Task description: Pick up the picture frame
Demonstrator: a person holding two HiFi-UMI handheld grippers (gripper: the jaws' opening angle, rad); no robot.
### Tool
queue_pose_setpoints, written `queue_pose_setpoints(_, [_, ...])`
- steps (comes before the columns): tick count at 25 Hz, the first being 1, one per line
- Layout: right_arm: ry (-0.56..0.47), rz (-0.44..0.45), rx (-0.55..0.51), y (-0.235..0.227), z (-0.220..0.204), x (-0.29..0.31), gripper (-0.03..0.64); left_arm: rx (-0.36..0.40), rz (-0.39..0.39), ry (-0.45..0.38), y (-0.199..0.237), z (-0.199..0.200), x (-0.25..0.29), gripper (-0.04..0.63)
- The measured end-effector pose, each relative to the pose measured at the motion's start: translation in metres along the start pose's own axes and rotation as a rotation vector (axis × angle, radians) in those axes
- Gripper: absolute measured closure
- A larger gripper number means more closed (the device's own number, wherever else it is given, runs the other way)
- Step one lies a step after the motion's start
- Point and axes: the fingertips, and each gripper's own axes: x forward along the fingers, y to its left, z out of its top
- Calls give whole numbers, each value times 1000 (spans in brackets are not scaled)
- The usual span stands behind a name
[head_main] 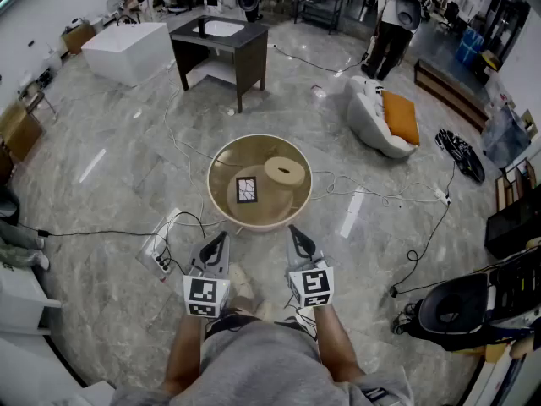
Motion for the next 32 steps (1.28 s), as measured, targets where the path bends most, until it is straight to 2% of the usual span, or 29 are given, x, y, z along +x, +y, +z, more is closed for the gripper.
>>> queue_pose_setpoints(9, [14, -7, 18, -21, -9, -2, 615, -18, -2, 16, -12, -5, 18, 577])
queue_pose_setpoints(16, [32, -28, 44, -45, -17, 10, 615, -18, -37, 28, -19, -3, 54, 577])
queue_pose_setpoints(23, [49, -42, 49, -85, -26, 61, 615, -18, -66, 30, -2, 3, 129, 577])
queue_pose_setpoints(32, [79, -25, 32, -146, -16, 180, 615, -39, -85, 41, 52, 22, 253, 577])
